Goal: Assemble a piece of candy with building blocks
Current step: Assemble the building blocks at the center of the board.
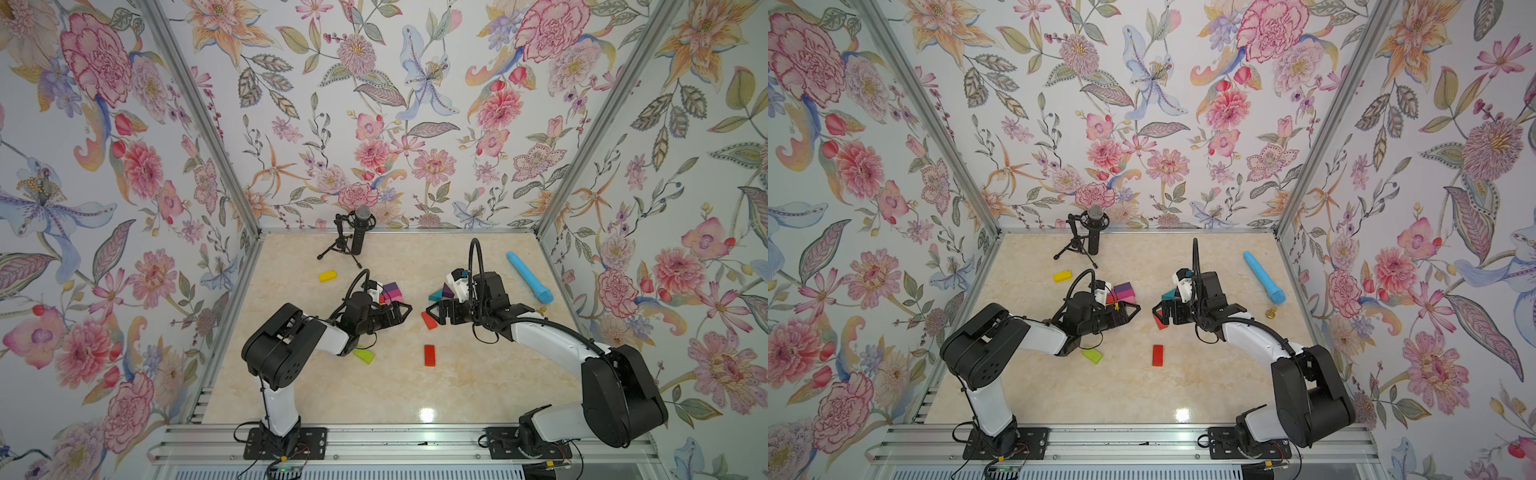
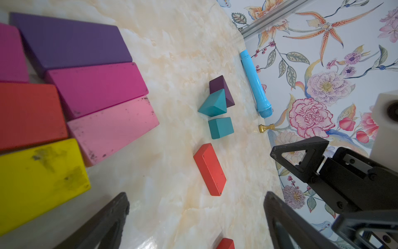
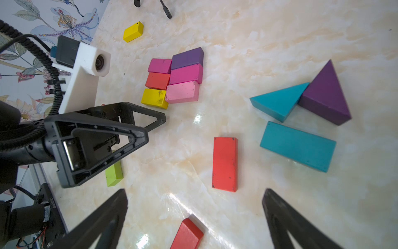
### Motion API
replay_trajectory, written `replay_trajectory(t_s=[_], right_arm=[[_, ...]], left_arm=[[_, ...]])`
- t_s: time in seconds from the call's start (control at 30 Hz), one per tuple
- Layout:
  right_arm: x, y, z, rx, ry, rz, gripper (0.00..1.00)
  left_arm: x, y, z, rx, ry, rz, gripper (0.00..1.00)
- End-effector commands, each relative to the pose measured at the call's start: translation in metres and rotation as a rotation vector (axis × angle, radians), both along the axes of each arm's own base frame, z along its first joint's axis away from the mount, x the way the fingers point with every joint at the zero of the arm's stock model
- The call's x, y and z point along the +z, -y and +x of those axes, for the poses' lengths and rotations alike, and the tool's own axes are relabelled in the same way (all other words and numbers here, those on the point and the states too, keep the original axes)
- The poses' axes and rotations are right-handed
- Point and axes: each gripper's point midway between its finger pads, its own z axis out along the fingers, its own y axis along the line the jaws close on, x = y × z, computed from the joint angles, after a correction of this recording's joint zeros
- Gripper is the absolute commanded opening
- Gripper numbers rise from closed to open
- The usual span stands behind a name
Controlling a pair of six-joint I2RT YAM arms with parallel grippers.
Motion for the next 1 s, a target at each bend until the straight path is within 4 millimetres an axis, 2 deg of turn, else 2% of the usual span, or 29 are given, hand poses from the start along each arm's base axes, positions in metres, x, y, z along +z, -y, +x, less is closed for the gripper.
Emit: replay_trajectory(t_s=[0.0,0.2,0.43,0.6,0.97], right_arm=[[0.007,0.004,0.003,-0.007,0.019,-0.009,1.00],[0.003,0.008,0.005,-0.013,0.012,-0.013,1.00],[0.003,0.009,0.008,-0.014,0.013,-0.014,1.00],[0.004,0.010,0.008,-0.015,0.014,-0.011,1.00],[0.007,0.009,0.010,-0.022,0.018,-0.009,1.00]], left_arm=[[0.012,0.011,0.011,-0.018,0.063,-0.013,0.99],[0.002,0.011,0.021,-0.015,0.063,0.042,0.99],[0.004,0.006,0.028,-0.043,0.089,0.087,0.99],[0.001,0.011,0.023,-0.118,0.093,0.123,0.99],[-0.018,-0.003,0.013,-0.165,0.057,0.204,0.99]])
